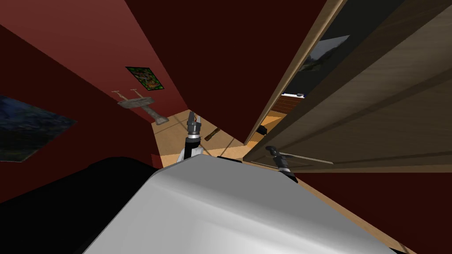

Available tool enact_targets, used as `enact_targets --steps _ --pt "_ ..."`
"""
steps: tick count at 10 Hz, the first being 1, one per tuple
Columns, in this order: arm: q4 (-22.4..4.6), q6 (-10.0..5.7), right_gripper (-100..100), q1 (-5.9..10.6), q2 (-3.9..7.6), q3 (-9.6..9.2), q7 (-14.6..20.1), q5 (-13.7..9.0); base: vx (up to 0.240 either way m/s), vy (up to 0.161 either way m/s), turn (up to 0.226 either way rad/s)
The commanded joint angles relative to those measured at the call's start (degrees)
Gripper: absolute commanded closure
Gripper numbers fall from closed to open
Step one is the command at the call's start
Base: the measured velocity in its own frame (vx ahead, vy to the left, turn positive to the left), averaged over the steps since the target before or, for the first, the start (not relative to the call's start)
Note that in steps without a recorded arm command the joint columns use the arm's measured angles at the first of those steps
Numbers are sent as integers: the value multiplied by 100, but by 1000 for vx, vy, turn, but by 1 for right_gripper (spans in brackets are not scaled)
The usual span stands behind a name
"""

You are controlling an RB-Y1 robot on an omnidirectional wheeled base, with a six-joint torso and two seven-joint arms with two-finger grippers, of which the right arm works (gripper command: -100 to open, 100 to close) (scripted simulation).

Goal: Pull the door open

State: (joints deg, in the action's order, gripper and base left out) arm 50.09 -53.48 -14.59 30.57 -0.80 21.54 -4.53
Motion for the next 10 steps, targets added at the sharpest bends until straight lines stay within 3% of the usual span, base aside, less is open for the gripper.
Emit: enact_targets --steps 1,7,9,10 --pt "-20 -169 100 -73 43 -27 42 7 -223 -64 194" --pt "-231 -759 100 -323 247 -130 220 23 -203 -77 159" --pt "-283 -903 100 -384 296 -155 263 26 -194 -51 113" --pt "-250 -821 100 -369 268 -160 250 30 -73 -23 21"
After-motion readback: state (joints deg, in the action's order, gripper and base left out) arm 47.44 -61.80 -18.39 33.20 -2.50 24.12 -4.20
